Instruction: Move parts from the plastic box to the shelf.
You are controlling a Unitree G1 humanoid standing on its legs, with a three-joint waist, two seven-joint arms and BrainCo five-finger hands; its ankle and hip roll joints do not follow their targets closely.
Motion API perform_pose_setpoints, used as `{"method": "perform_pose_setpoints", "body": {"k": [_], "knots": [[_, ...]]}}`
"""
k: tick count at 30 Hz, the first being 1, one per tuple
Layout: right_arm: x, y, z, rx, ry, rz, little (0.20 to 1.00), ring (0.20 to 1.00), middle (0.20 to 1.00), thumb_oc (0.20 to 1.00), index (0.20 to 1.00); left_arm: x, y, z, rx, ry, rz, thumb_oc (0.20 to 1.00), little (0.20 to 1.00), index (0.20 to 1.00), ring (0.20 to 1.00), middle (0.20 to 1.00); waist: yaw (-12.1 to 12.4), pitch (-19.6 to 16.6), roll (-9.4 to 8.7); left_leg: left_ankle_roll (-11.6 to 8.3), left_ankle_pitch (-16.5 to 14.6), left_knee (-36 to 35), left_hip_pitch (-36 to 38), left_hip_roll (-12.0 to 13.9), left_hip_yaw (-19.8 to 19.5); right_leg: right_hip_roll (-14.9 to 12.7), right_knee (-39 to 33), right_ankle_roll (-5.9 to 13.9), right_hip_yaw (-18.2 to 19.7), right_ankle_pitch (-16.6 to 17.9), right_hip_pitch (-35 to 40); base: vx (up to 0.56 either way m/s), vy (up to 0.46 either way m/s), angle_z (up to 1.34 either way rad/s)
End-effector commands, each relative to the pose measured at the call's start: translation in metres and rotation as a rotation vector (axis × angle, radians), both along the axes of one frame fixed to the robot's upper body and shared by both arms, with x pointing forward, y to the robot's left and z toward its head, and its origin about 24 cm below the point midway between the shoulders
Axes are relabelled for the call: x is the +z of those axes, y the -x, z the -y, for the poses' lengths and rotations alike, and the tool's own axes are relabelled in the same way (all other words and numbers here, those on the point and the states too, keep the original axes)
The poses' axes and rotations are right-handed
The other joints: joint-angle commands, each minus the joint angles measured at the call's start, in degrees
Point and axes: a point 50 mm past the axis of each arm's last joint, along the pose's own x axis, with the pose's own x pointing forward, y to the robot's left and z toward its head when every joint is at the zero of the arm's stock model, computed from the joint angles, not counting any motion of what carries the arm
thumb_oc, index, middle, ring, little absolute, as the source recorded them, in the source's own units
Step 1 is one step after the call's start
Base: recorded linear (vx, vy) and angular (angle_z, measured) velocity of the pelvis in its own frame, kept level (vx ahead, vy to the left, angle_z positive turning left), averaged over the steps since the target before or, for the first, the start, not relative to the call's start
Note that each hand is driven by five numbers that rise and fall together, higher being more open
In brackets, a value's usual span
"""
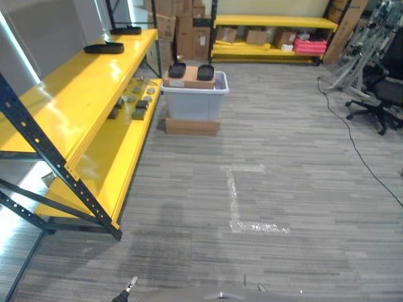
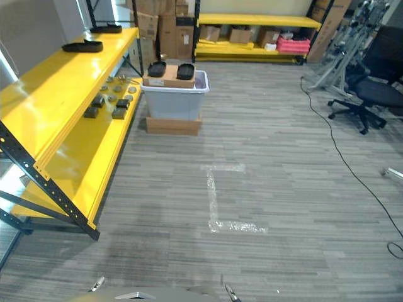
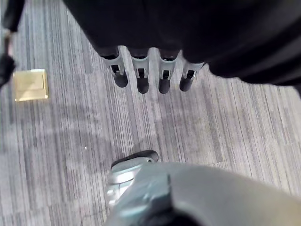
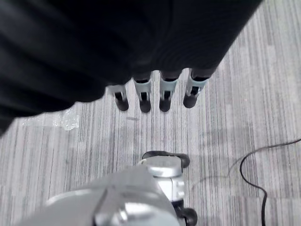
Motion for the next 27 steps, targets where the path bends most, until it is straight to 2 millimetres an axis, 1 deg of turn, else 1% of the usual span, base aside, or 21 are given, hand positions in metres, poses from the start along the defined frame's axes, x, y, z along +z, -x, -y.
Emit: {"method": "perform_pose_setpoints", "body": {"k": [1,3,8,9,12,13,19,24,27], "knots": [[0.012,-0.038,0.024,0.009,0.050,0.089,1.000,1.000,1.000,1.000,1.000,0.008,-0.044,-0.006,-0.041,-0.028,0.098,1.000,1.000,1.000,1.000,1.000,-0.97,2.83,0.31,-3.82,3.13,-6.72,5.57,3.00,1.80,-2.25,-17.16,5.82,-1.12,6.69,11.15,-0.01,-0.002,0.09],[0.010,-0.037,0.018,0.009,0.034,0.090,1.000,1.000,1.000,1.000,1.000,0.006,-0.039,0.001,-0.041,-0.011,0.083,1.000,1.000,1.000,1.000,1.000,-0.95,2.65,0.30,-3.82,3.22,-7.09,5.75,3.04,1.71,-2.26,-17.16,5.88,-1.31,6.66,11.26,0.00,0.000,0.05],[0.007,-0.030,0.013,0.007,0.021,0.065,1.000,1.000,1.000,1.000,1.000,0.004,-0.033,0.005,-0.044,-0.007,0.060,1.000,1.000,1.000,1.000,1.000,-0.87,2.38,0.23,-3.74,3.15,-7.52,6.28,2.98,1.73,-2.24,-17.16,5.87,-1.48,6.57,11.65,0.01,0.012,0.05],[0.006,-0.025,0.011,0.001,0.016,0.052,1.000,1.000,1.000,1.000,1.000,0.003,-0.032,0.003,-0.035,-0.016,0.056,1.000,1.000,1.000,1.000,1.000,-0.90,2.18,0.20,-3.71,3.14,-7.87,6.57,2.99,1.59,-2.29,-17.16,5.92,-1.54,6.62,11.75,0.01,0.024,0.06],[0.006,-0.020,0.015,-0.018,0.028,0.038,1.000,1.000,1.000,1.000,1.000,0.003,-0.029,0.002,-0.019,-0.018,0.053,1.000,1.000,1.000,1.000,1.000,-1.03,2.03,0.19,-3.63,3.03,-8.14,6.81,2.98,1.66,-2.34,-17.16,6.01,-1.50,6.68,11.74,0.01,0.027,0.02],[0.007,-0.019,0.019,-0.047,0.041,0.039,1.000,1.000,1.000,1.000,1.000,0.004,-0.028,-0.002,-0.005,-0.030,0.055,1.000,1.000,1.000,1.000,1.000,-1.16,2.03,0.15,-3.53,2.92,-8.23,6.82,2.92,1.69,-2.36,-17.16,6.09,-1.36,6.78,11.60,0.00,0.000,0.00],[0.009,-0.014,0.026,-0.126,0.053,0.037,1.000,1.000,1.000,1.000,1.000,0.006,-0.031,-0.008,-0.012,-0.059,0.072,1.000,1.000,1.000,1.000,1.000,-1.22,2.09,0.15,-3.28,2.75,-8.66,6.97,2.79,1.89,-2.56,-17.16,6.39,-1.31,7.05,11.44,0.01,0.029,-0.02],[0.008,-0.015,0.024,-0.116,0.042,0.048,1.000,1.000,1.000,1.000,1.000,0.008,-0.036,-0.012,-0.033,-0.080,0.097,1.000,1.000,1.000,1.000,1.000,-1.27,2.25,-0.18,-3.20,2.75,-9.02,6.57,2.61,2.09,-2.84,-17.16,6.75,-1.15,7.40,10.78,0.00,0.029,-0.01],[0.009,-0.016,0.026,-0.130,0.048,0.056,1.000,1.000,1.000,1.000,1.000,0.009,-0.037,-0.015,0.002,-0.090,0.106,1.000,1.000,1.000,1.000,1.000,-1.30,2.30,-0.25,-3.13,2.67,-9.02,6.34,2.48,2.14,-3.02,-17.16,6.93,-1.11,7.53,10.48,0.00,0.011,0.00]]}}
